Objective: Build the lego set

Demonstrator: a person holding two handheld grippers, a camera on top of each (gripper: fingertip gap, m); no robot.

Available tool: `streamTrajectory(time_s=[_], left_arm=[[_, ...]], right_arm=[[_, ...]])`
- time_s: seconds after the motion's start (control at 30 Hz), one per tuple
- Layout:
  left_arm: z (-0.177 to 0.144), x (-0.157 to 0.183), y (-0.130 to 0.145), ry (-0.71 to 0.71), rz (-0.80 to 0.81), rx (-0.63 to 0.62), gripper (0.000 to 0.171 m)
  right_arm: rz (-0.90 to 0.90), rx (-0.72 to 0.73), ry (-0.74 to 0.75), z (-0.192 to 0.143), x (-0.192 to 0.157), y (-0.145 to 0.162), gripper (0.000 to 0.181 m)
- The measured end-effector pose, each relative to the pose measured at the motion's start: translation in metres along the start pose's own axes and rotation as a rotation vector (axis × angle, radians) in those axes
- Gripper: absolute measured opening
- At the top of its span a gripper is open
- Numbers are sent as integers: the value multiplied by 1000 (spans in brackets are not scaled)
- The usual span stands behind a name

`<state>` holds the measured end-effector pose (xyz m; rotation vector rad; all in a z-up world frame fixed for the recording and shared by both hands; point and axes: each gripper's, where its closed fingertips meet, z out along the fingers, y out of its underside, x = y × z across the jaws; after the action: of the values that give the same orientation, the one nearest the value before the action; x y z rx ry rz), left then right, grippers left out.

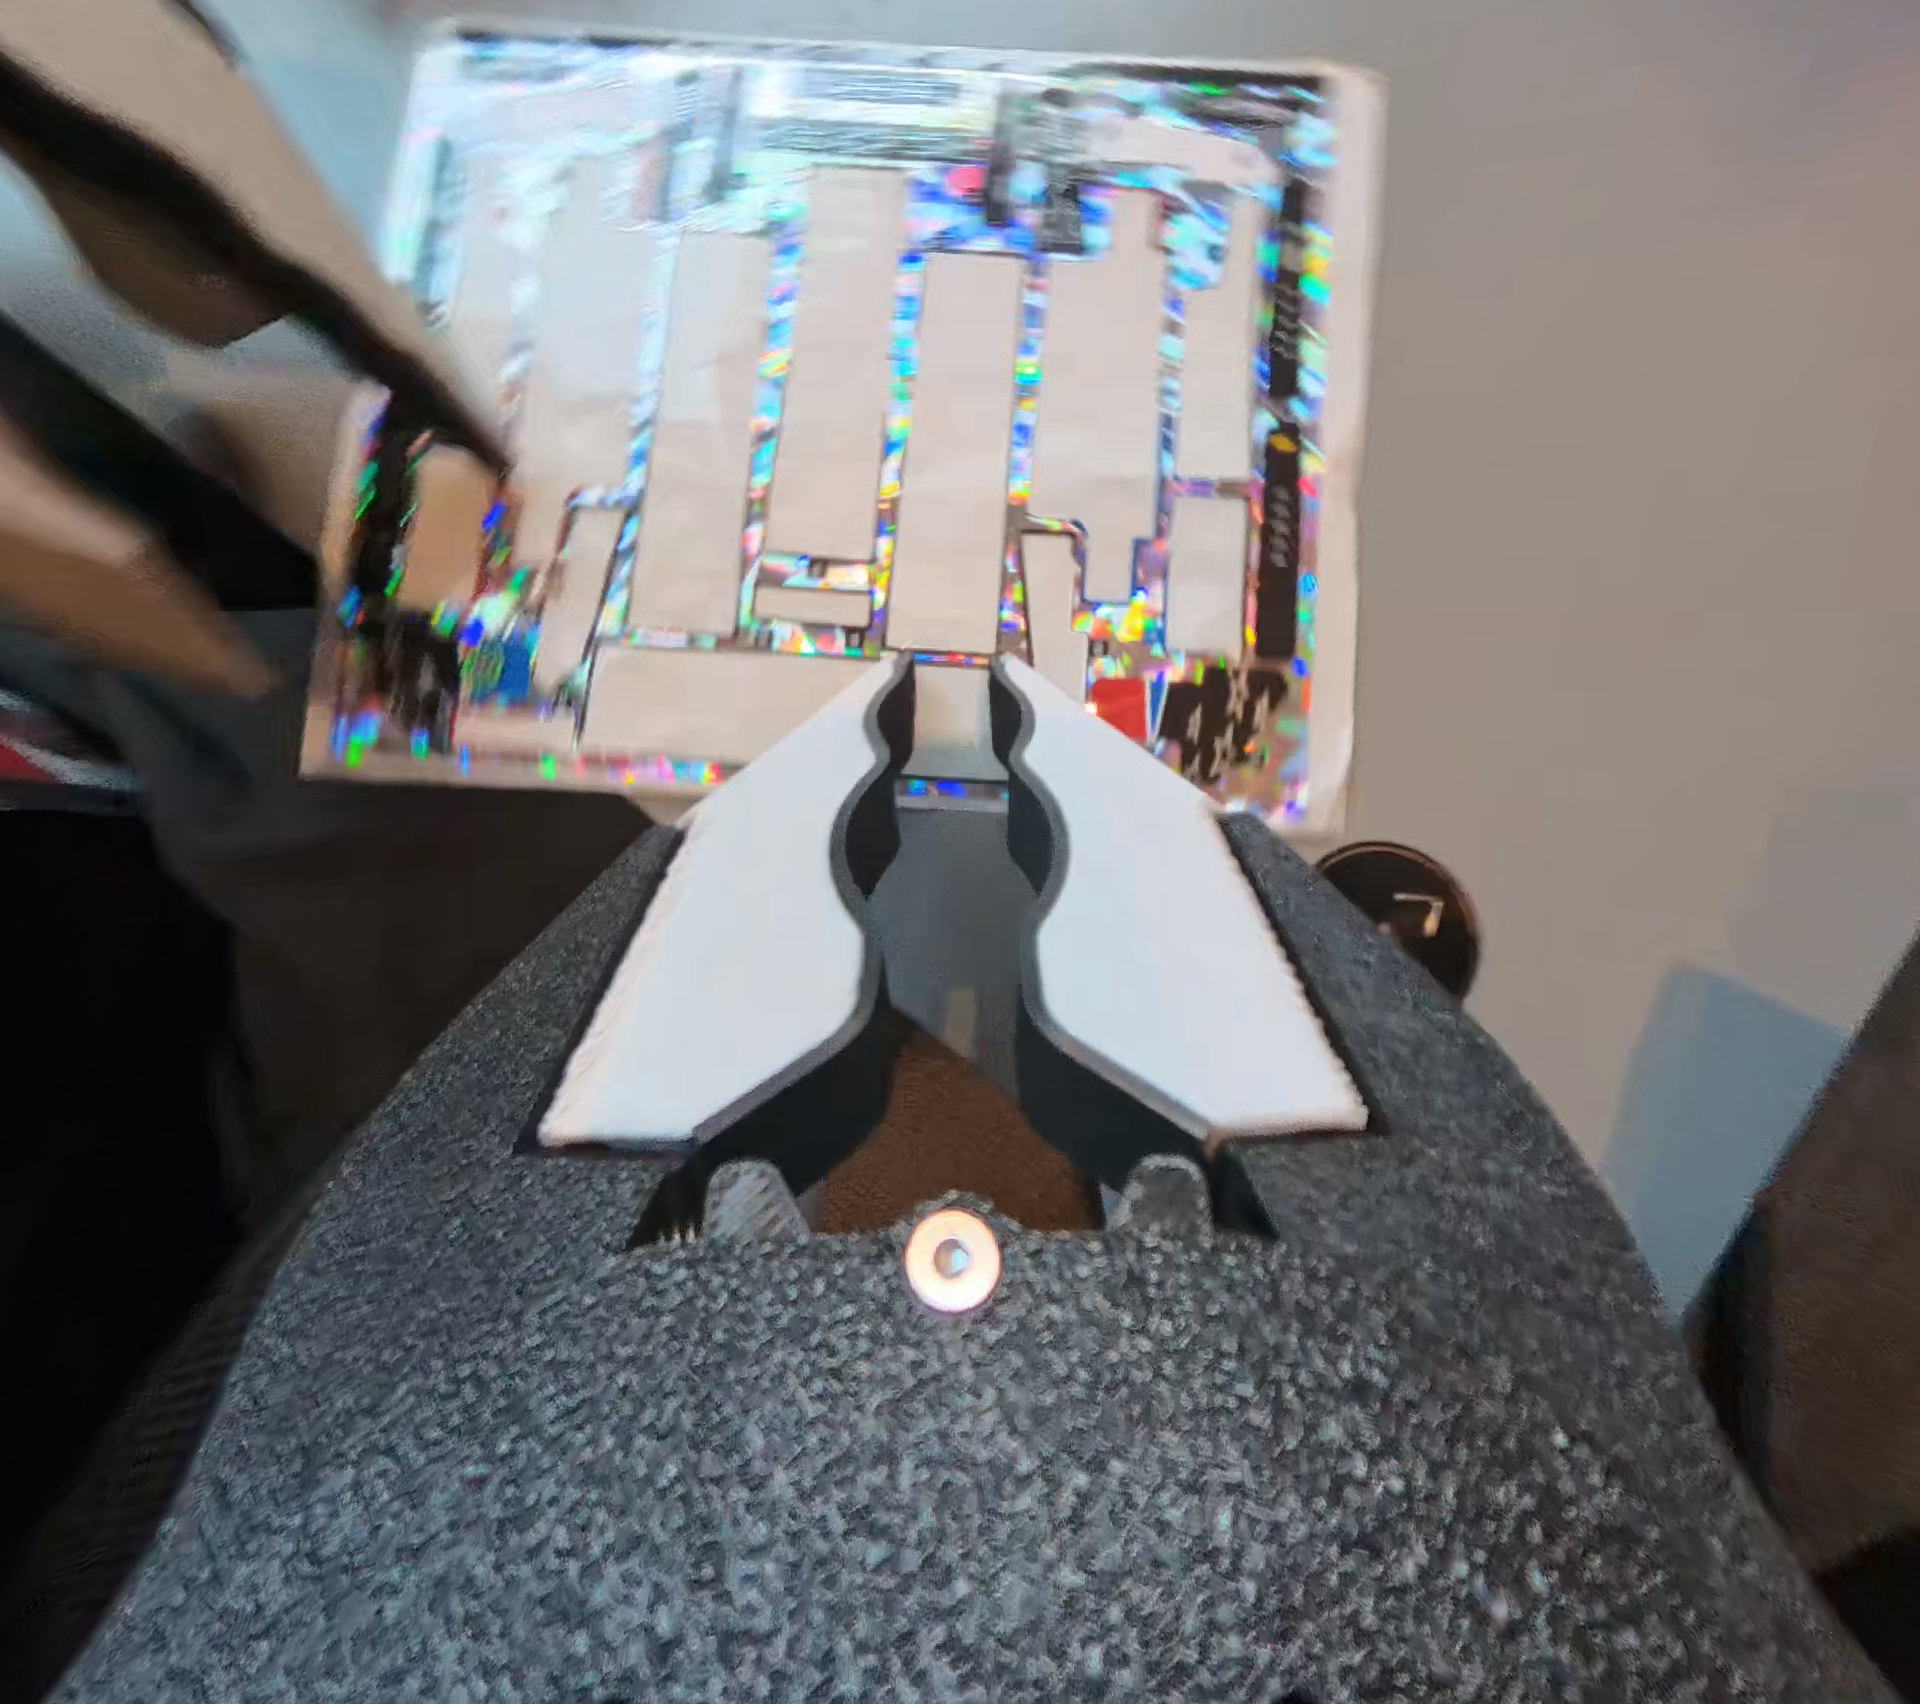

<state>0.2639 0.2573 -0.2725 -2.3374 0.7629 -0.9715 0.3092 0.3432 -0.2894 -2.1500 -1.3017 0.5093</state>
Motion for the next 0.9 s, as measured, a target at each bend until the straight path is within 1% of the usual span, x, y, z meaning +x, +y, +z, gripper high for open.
streamTrajectory(time_s=[0.07,0.1,0.13,0.17,0.27,0.33,0.4,0.47,0.53,0.57,0.63,0.67,0.77,0.9], left_arm=[[11,31,6,148,-50,-23,53],[13,41,7,187,-57,-25,54],[12,44,6,189,-49,-16,53],[10,41,5,161,-29,-10,54],[-10,23,-2,39,33,27,59],[-27,20,-7,27,44,78,59],[-43,16,-6,-5,77,128,58],[-58,10,0,-65,135,163,59],[-75,4,11,-121,195,191,63],[-84,1,17,-143,219,208,65],[-105,-4,29,-162,255,245,66],[-116,-8,34,-171,269,267,67],[-154,-23,51,-201,295,333,66],[-203,-49,65,-255,304,429,65]], right_arm=[[-40,-16,-4,4,4,-5,16],[-54,-15,5,6,8,-7,16],[-53,-19,24,5,13,-9,18],[-45,-18,44,3,16,-10,20],[9,83,37,-15,11,-19,23],[54,142,9,-26,5,-19,24],[85,213,-6,-37,1,-20,30],[114,276,-24,-44,-1,-24,38],[133,323,-34,-49,-2,-33,48],[134,342,-33,-49,-3,-39,57],[137,352,-10,-44,1,-52,68],[139,340,1,-39,3,-57,71],[154,299,8,-19,7,-75,71],[168,287,48,8,19,-114,69]])
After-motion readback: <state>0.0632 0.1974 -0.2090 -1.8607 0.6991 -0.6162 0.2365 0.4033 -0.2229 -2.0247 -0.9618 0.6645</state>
